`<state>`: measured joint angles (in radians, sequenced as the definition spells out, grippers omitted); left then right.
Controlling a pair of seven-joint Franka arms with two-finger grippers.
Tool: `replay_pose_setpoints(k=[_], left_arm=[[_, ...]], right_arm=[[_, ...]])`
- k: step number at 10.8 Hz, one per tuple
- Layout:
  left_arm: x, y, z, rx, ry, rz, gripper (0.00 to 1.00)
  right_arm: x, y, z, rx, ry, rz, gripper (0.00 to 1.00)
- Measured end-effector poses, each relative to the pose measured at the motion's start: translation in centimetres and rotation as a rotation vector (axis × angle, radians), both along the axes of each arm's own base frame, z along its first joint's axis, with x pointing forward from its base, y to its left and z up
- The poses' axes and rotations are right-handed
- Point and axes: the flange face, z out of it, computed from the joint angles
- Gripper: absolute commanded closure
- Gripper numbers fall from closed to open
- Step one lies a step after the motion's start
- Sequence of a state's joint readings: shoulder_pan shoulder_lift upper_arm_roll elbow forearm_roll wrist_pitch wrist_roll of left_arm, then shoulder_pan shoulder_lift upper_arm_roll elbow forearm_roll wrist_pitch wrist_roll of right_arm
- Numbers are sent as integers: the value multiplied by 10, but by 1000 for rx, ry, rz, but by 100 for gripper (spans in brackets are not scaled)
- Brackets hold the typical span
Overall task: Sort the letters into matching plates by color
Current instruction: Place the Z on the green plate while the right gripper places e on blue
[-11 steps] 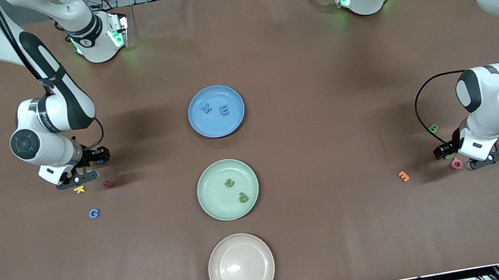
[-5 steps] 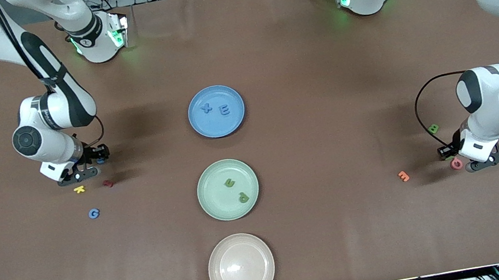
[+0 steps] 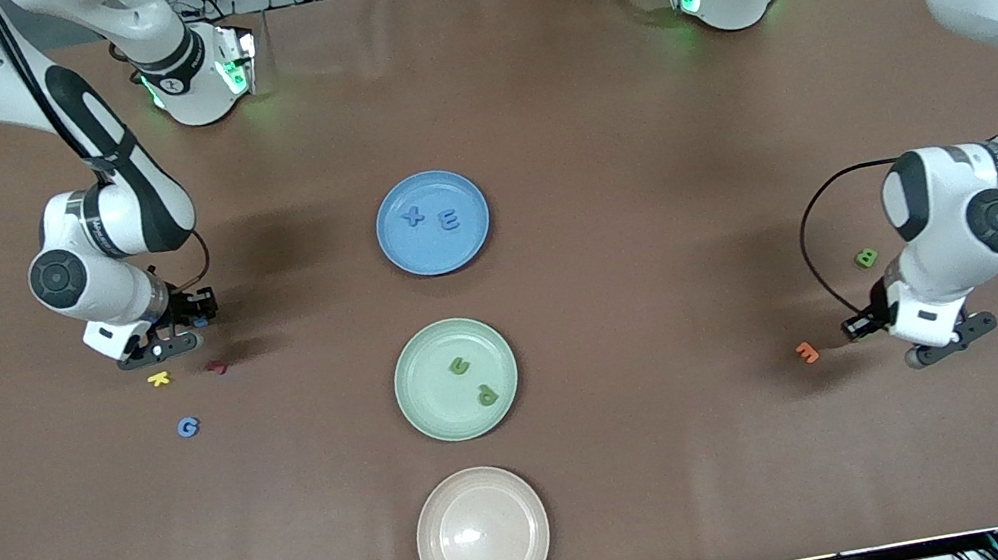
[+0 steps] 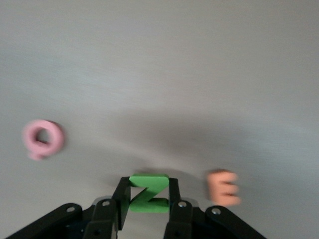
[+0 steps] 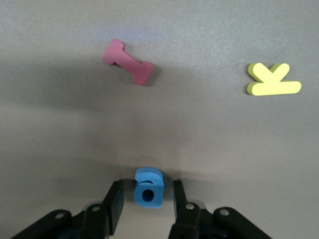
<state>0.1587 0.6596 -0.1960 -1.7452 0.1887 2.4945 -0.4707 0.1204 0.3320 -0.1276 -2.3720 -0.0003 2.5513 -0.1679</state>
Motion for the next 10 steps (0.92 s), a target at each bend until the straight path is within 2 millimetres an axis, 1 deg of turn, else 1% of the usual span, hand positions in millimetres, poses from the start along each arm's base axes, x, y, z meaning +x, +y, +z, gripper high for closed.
replay_pose_setpoints(k=[1, 2, 5, 6, 8, 9, 10], left_arm=[[3, -33, 7, -8, -2, 35, 100], [3, -66, 11, -18, -7, 67, 100], [-10, -156, 17, -41, -5, 133, 100], [-16, -185, 19, -50, -7, 151, 100], [-33, -251, 28, -73, -20, 175, 100], [-44, -282, 32, -83, -23, 177, 100], [-55, -311, 35, -92, -25, 170, 100]], right_arm=[[-1, 0, -3, -1, 1, 0, 88], [-1, 0, -3, -1, -1, 1, 100], [0, 2, -2, 1, -3, 5, 100], [0, 2, -1, 1, -3, 5, 100], [-2, 5, 0, 1, 42, -12, 100], [-2, 15, 4, -2, 61, -35, 100], [0, 33, 10, -5, 72, -62, 100]])
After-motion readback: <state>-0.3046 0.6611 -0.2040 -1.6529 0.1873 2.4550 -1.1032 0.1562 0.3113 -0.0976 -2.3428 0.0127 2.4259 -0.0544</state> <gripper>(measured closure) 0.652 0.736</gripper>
